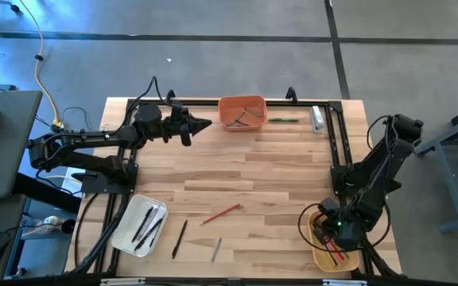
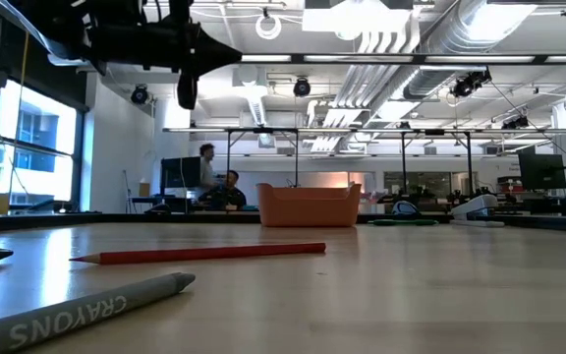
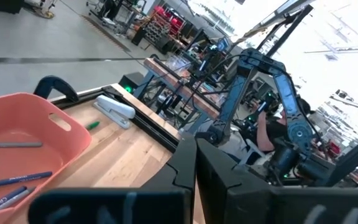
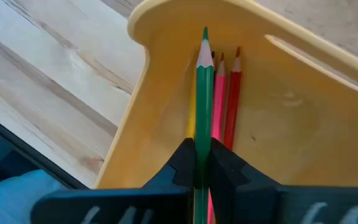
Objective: Sort crayons/erasers/pens/pencils in bins
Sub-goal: Put the green pencil into the yellow bin, then put the black pen into the white bin
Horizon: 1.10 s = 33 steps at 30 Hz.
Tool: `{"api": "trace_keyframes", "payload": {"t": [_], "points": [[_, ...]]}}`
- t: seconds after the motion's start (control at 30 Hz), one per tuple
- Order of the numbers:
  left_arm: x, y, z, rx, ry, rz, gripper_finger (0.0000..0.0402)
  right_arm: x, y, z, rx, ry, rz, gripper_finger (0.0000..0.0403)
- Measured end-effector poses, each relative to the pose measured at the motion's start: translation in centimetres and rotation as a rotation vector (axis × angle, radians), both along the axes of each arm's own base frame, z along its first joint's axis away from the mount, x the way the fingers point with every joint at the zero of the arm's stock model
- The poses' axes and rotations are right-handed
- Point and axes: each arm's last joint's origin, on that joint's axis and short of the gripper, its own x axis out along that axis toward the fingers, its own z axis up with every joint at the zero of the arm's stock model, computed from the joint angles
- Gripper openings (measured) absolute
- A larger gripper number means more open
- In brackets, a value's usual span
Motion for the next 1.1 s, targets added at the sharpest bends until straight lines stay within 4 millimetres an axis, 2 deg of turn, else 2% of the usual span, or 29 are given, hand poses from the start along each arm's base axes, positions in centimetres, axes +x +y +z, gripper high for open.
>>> {"api": "trace_keyframes", "payload": {"t": [0.43, 0.53, 0.7, 0.8, 0.9, 1.0, 1.1], "points": [[0.4, -0.7, 0.0, 0.016, 0.005, -0.014, 0.0000, -0.2, 0.8, -1.8, -0.082, 0.082, 0.040, 0.0011], [0.4, -0.8, 0.0, 0.017, 0.006, -0.017, 0.0000, -0.2, 0.9, -1.9, -0.073, 0.097, 0.055, 0.0030], [0.5, -0.8, -0.1, 0.013, 0.013, -0.018, 0.0000, -0.2, 1.2, -1.4, -0.045, 0.133, 0.088, 0.0090], [0.5, -0.8, -0.3, 0.012, 0.040, -0.031, 0.0000, -0.1, 1.3, -0.5, -0.057, 0.139, 0.117, 0.0123], [0.5, -1.0, -0.8, 0.009, 0.090, -0.061, 0.0000, 0.0, 1.4, 1.0, -0.106, 0.133, 0.149, 0.0134], [0.6, -1.3, -1.3, 0.007, 0.142, -0.083, 0.0000, 0.2, 1.6, 3.3, -0.156, 0.110, 0.175, 0.0119], [0.8, -1.9, -1.6, 0.009, 0.167, -0.129, 0.0000, 0.5, 1.6, 5.9, -0.183, 0.098, 0.172, 0.0078]]}}
